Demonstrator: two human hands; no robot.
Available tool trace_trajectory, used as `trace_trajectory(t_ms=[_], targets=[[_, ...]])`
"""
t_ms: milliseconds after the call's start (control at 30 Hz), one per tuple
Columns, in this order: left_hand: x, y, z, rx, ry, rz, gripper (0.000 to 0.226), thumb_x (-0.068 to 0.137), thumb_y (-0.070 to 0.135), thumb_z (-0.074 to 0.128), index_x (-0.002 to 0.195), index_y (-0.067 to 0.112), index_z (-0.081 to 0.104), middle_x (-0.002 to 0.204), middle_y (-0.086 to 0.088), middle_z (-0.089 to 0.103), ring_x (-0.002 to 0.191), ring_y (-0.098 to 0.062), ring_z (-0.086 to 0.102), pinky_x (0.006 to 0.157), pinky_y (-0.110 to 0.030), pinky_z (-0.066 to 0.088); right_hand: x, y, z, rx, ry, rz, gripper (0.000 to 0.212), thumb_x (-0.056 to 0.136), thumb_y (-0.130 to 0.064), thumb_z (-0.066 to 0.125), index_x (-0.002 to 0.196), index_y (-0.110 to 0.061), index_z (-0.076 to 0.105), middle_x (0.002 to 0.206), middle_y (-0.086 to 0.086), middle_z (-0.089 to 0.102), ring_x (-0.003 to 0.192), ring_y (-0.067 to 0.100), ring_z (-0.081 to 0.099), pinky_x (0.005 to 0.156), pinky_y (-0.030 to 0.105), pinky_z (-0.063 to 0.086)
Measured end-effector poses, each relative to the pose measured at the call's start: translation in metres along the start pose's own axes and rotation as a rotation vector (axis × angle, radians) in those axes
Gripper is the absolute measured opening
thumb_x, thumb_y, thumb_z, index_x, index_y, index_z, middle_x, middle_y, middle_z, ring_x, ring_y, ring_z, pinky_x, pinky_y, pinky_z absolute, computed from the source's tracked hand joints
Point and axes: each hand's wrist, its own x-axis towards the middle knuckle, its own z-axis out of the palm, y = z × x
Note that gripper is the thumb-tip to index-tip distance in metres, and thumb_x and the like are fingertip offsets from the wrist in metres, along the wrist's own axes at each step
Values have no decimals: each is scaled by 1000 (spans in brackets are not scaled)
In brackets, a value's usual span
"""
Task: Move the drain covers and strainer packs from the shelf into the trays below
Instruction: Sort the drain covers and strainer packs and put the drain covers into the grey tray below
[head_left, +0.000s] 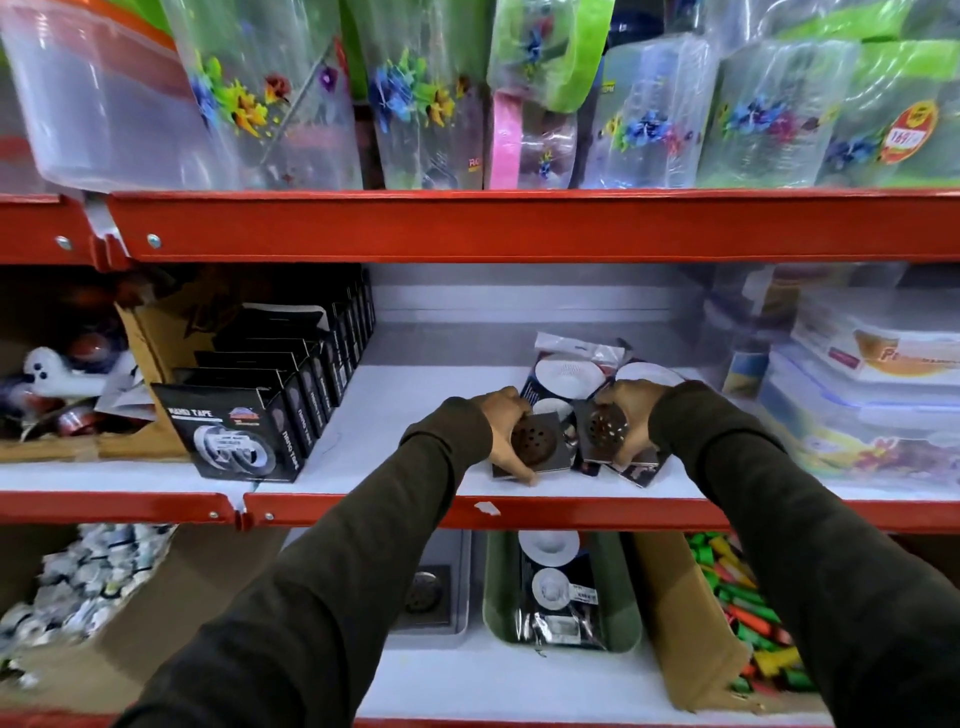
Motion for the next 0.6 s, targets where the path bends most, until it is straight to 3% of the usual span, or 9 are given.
trace_trajectory(t_ms=[100, 233, 333, 467, 600], targets=[[-5, -6, -5, 9, -5, 13, 112, 48, 74, 77, 140, 21, 43, 135, -2, 47, 122, -25, 52, 103, -40, 47, 0, -4, -1, -37, -32, 8, 106, 41, -46, 90, 136, -20, 51, 132, 2, 61, 118, 25, 59, 103, 35, 47], [-19, -33, -18, -2, 20, -24, 103, 46, 72, 81, 131, 21, 51, 125, 0, 50, 113, -22, 54, 100, -38, 49, -3, -10, -8, -105, 12, 9, 93, 39, -57, 85, 123, -25, 59, 121, -1, 66, 107, 22, 62, 97, 32, 51], [-31, -61, -29, 64, -13, -87, 105, 49, 68, 82, 136, 20, 48, 131, -1, 47, 118, -24, 52, 104, -38, 46, -3, -17, -18, -70, 45, -5, 94, 41, -58, 84, 124, -20, 58, 120, 1, 64, 105, 22, 62, 94, 33, 52], [-39, -94, -32, 115, -119, -161, 102, 56, 63, 83, 140, 19, 45, 138, -2, 43, 125, -25, 48, 109, -42, 42, 1, -37, -29, -34, 106, -47, 99, 46, -56, 83, 132, -19, 53, 128, 0, 58, 116, 23, 58, 100, 33, 49], [-41, -106, -22, 84, -180, -177, 97, 58, 61, 83, 139, 21, 48, 137, 1, 47, 126, -24, 50, 109, -41, 42, 7, -59, -31, 21, 101, -95, 84, 49, -52, 84, 123, -22, 57, 119, -2, 61, 114, 22, 60, 100, 35, 49]])
